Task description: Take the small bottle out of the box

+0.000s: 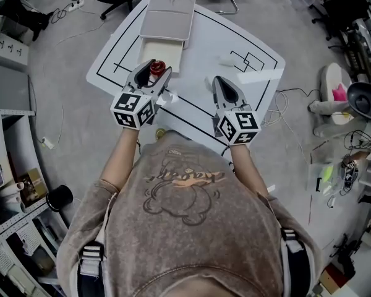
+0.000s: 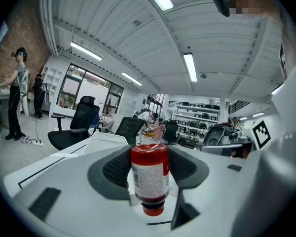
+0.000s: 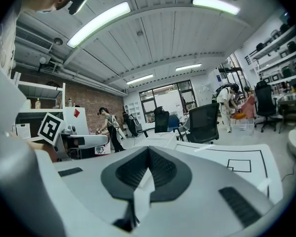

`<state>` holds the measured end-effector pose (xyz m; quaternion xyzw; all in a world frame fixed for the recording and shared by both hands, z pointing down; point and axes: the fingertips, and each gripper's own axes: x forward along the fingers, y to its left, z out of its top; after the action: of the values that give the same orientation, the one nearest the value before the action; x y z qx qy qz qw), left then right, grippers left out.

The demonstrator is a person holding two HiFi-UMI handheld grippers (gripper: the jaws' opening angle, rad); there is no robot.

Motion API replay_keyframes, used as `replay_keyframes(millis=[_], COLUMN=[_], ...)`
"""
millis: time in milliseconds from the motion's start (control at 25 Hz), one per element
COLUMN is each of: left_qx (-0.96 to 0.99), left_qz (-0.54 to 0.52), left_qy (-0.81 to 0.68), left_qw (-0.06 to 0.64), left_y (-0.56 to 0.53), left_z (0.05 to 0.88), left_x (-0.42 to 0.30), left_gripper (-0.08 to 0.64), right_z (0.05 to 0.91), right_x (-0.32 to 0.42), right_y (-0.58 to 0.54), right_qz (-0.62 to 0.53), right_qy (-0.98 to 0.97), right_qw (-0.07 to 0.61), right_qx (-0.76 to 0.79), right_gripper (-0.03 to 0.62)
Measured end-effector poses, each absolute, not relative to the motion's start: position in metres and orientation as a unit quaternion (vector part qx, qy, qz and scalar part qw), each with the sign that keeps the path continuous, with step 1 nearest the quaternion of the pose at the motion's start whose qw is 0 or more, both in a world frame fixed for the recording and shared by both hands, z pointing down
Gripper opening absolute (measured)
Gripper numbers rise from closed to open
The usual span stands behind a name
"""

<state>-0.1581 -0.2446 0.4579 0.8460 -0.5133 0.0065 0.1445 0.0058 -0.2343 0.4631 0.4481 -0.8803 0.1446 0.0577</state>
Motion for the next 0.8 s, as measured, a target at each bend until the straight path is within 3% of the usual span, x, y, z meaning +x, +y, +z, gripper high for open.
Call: replay_keyframes(millis=[800], left_qx=[0.842], left_qz=[-0.022], left_qy=[-0.516], left_qw=[0.154], left_y=[-0.246], left_z=[0.444], left_x=[-0.16], left_gripper=[0.229], right_z=[0.471], right_x=[0.004], right_y=[-0.23], right_qz=[0.145], right_qy=[-0.88], right_qw=[0.073], right_qx=[0.447], right_gripper=[-0.006])
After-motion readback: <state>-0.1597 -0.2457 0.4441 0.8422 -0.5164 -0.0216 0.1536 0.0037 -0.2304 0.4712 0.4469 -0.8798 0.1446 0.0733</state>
